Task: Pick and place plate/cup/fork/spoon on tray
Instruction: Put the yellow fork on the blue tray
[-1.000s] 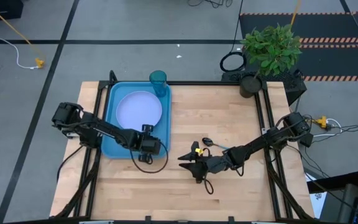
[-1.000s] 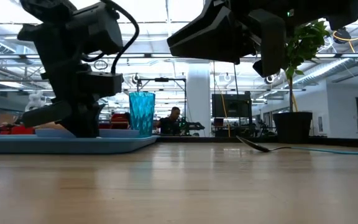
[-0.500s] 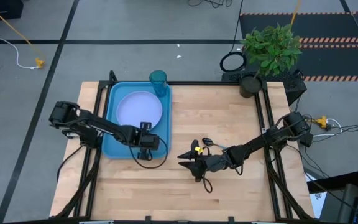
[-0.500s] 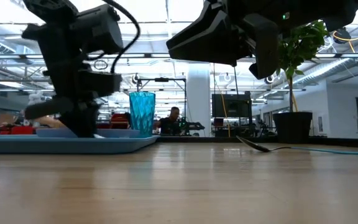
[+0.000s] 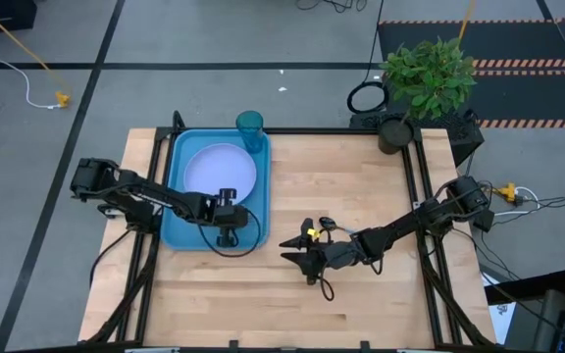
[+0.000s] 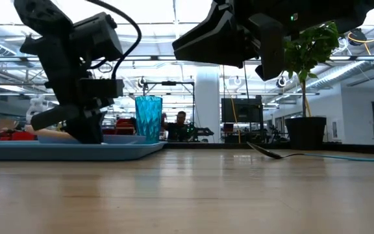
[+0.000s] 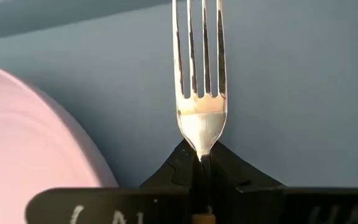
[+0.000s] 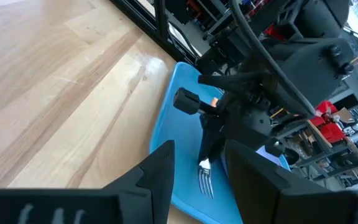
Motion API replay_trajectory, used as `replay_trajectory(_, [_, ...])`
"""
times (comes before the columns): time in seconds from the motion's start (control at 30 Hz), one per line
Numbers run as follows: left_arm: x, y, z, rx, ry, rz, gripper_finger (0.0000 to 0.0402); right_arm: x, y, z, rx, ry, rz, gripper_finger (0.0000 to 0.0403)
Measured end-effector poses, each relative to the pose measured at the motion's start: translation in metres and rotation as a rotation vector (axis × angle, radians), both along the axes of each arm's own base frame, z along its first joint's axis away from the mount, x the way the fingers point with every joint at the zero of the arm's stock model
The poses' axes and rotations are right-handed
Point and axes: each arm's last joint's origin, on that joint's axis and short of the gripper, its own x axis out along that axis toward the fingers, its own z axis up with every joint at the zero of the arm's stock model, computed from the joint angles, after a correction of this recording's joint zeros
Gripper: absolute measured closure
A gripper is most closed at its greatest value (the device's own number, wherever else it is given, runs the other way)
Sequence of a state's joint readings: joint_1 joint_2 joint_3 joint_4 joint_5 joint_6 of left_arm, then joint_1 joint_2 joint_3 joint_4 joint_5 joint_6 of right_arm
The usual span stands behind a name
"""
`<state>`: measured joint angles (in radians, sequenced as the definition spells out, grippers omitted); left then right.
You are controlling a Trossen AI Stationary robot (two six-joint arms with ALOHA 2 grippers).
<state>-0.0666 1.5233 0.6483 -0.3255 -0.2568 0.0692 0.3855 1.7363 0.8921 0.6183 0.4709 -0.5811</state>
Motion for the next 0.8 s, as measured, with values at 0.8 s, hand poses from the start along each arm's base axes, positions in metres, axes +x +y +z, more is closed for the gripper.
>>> replay_trajectory(0.8, [0.0013,0.0012,-0.0011,0.040,-0.025,-0.016,0.0316,0.0025,-0.0057,0.0013,-0.017,-0.010,-0.007,0.0268])
